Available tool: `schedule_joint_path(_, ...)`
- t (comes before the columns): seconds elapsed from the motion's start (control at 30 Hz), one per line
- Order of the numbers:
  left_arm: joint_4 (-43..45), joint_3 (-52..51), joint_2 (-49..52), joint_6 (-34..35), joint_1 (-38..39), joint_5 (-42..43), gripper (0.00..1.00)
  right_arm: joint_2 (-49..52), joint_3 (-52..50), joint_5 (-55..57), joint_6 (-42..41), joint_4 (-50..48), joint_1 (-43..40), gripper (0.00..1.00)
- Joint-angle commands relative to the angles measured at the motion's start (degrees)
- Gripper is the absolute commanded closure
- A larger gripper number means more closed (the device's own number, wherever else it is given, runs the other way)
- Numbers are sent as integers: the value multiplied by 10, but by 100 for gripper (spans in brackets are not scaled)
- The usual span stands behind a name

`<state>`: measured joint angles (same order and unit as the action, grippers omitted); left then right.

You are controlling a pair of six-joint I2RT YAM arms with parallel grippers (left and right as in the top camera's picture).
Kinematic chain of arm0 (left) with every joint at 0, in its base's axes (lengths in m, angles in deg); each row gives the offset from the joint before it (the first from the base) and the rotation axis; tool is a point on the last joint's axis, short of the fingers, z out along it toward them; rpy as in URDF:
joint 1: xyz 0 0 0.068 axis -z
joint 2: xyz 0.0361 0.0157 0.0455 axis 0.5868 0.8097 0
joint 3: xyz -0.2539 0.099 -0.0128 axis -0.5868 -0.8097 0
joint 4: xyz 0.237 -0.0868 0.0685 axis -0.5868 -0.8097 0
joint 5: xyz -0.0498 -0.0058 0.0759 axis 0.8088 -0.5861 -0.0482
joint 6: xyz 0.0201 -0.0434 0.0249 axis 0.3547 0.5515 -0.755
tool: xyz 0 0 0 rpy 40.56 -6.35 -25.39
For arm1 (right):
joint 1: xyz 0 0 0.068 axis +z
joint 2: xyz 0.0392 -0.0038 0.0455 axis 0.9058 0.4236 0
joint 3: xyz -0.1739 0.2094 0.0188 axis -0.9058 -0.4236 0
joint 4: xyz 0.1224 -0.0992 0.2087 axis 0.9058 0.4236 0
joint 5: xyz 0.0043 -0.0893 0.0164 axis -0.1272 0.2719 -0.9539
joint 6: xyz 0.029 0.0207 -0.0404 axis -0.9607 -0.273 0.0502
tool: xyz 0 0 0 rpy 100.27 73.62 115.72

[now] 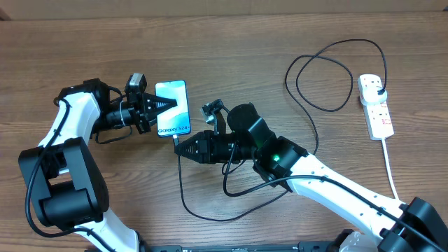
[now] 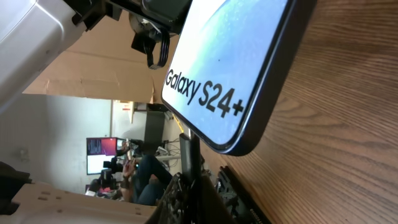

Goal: Plug charger to phone and switch on socket
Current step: 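Align and push the USB-C plug into the phone's port with right gripper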

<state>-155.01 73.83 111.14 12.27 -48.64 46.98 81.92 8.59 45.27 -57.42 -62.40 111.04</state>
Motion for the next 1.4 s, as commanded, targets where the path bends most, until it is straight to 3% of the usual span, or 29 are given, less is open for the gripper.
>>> schedule_joint_path(0.0,0,9,-2,-18,5,27,96,4,0,21,-20,3,-9,96)
schedule_joint_path(0.33,-1,9,-2,-72,5,27,96,4,0,45,-43,3,-9,96)
schedule_joint_path(0.8,-1,9,-2,-78,18,26,96,5,0,130,-47,10,-9,96)
schedule_joint_path(1.37,-1,9,-2,-109,38,1,96,7,0,110,-16,16,-20,96)
